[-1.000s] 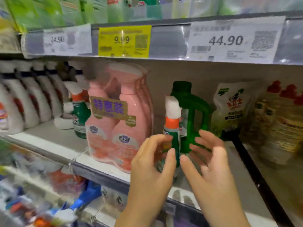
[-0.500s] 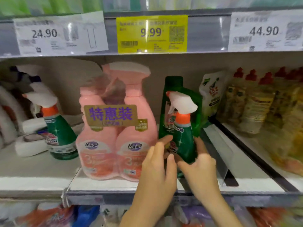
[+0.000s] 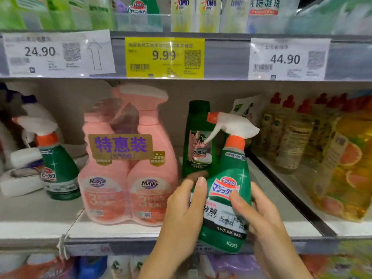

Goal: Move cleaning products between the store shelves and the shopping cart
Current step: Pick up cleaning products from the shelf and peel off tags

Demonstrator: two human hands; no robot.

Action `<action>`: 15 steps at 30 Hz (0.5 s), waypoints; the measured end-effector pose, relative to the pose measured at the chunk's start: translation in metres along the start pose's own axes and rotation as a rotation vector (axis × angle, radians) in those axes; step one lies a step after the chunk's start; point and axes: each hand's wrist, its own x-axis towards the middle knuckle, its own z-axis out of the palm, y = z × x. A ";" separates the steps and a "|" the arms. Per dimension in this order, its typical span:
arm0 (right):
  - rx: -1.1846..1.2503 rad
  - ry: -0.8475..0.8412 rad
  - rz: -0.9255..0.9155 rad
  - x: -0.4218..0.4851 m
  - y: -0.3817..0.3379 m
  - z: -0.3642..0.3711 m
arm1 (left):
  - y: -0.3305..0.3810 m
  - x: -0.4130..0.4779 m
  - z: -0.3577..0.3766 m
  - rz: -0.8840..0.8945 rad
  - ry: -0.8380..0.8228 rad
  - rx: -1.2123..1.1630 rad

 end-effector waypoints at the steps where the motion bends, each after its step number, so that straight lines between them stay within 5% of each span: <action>1: -0.006 -0.020 0.006 0.000 0.000 -0.001 | 0.002 -0.002 0.001 -0.026 -0.025 -0.057; 15: -0.039 -0.282 -0.025 -0.010 -0.001 0.009 | 0.011 -0.029 -0.021 0.102 0.037 0.059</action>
